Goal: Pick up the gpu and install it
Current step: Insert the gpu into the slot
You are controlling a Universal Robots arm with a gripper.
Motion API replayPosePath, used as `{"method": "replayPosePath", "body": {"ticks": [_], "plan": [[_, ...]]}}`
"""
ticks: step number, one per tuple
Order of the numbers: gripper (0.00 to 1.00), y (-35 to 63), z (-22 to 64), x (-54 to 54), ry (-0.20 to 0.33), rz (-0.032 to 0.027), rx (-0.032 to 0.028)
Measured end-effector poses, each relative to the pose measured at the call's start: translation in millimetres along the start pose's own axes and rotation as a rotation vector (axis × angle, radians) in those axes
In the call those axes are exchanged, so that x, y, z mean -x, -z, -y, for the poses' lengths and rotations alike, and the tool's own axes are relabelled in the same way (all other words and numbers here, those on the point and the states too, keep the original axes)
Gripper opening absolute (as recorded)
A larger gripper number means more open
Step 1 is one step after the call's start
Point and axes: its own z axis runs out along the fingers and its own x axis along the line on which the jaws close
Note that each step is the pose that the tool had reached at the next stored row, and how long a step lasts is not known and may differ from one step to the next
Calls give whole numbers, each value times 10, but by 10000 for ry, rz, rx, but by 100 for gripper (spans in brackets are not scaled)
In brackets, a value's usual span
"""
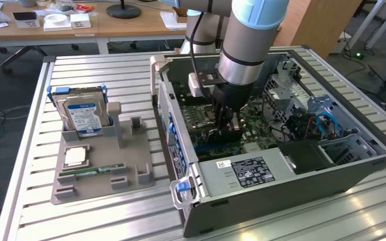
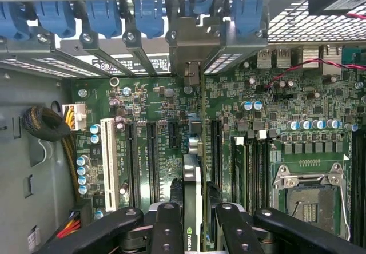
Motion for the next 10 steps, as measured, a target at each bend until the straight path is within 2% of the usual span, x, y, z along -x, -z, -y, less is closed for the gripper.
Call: {"method": "replayPosePath", "body": {"ticks": [3, 6, 10], "plan": [[27, 1, 0, 0, 17, -3, 1], [27, 0, 0, 8, 28, -65, -1], [27, 8, 1, 12, 41, -89, -4]]}}
